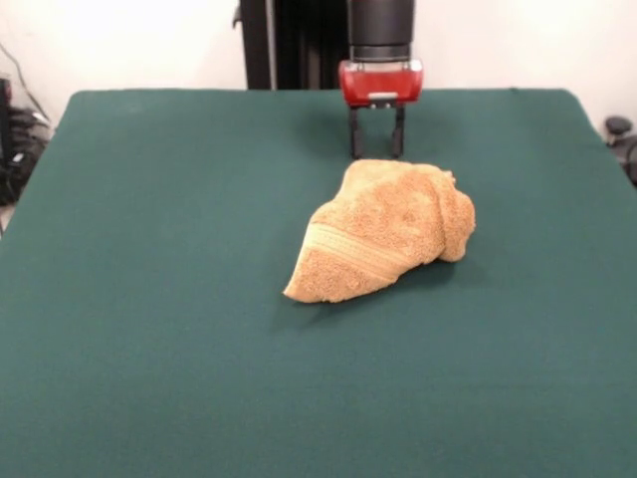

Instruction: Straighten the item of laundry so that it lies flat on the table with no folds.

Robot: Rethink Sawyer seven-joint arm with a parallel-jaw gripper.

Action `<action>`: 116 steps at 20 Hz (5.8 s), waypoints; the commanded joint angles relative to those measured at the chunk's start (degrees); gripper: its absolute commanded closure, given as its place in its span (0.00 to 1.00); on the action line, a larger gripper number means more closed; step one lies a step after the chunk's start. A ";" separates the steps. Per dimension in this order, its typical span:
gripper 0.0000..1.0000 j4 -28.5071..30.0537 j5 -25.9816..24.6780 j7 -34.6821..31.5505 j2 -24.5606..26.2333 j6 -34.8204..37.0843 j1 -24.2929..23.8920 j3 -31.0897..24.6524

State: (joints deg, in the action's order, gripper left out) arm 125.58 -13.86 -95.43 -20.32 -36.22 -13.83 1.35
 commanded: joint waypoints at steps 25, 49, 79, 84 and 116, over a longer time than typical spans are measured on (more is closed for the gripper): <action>0.00 1.61 5.55 -15.55 4.91 -15.20 0.16 -1.48; 0.00 -0.22 4.70 -12.27 2.23 -10.16 -2.75 -1.05; 0.00 -6.57 13.86 -16.74 9.57 -16.45 0.59 -2.28; 0.00 -6.28 16.41 -17.69 10.60 -18.61 1.23 -3.03; 0.00 -5.89 13.60 -6.27 -5.17 13.96 0.18 -2.53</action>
State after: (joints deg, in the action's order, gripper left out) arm 127.13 -4.66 -95.81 -21.51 -35.98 -15.51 5.06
